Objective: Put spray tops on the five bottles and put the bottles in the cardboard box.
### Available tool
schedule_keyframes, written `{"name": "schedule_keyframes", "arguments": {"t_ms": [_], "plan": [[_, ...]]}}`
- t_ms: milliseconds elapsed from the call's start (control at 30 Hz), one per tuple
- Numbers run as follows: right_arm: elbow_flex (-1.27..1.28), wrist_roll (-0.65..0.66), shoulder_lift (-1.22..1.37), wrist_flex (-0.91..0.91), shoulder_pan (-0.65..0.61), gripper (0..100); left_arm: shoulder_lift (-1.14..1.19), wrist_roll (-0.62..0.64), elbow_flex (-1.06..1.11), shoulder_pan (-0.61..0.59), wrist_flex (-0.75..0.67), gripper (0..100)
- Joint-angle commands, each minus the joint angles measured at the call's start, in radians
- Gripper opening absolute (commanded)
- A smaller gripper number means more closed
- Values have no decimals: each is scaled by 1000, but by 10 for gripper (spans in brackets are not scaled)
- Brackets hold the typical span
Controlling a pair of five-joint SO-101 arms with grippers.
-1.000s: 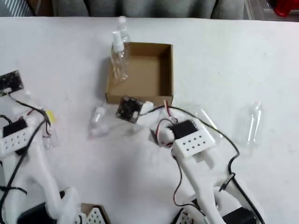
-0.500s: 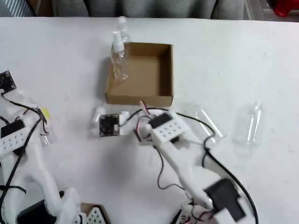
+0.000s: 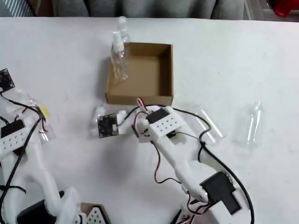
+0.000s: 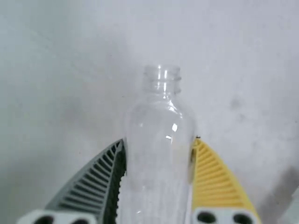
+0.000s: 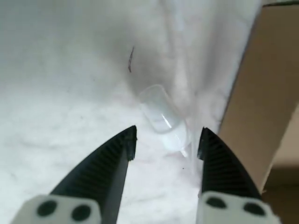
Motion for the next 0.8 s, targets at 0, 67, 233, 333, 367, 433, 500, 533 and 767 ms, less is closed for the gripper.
{"name": "schedule_keyframes", "arguments": {"t_ms": [0, 67, 233, 333, 367, 433, 500, 533, 767], "plan": [[-51, 41, -27, 13, 19, 181, 1, 6, -20, 10, -26, 57], [-51, 46, -27, 12, 30, 181, 1, 6, -18, 12, -26, 57], [-51, 83, -24, 13, 53, 180, 1, 6, -18, 12, -28, 57], [-55, 98, 1, 10, 54, 180, 1, 6, -18, 12, -26, 57], [-69, 98, 15, 13, 54, 180, 1, 6, -18, 12, -26, 57], [-95, 98, 56, 13, 56, 180, 1, 6, -18, 12, -25, 57], [-130, 98, 99, 15, 58, 180, 1, 6, -18, 12, -25, 57], [-144, 97, 122, 15, 56, 180, 1, 6, -18, 12, -25, 57], [-218, 101, 232, 15, 59, 82, 1, 6, -18, 12, -25, 57]]}}
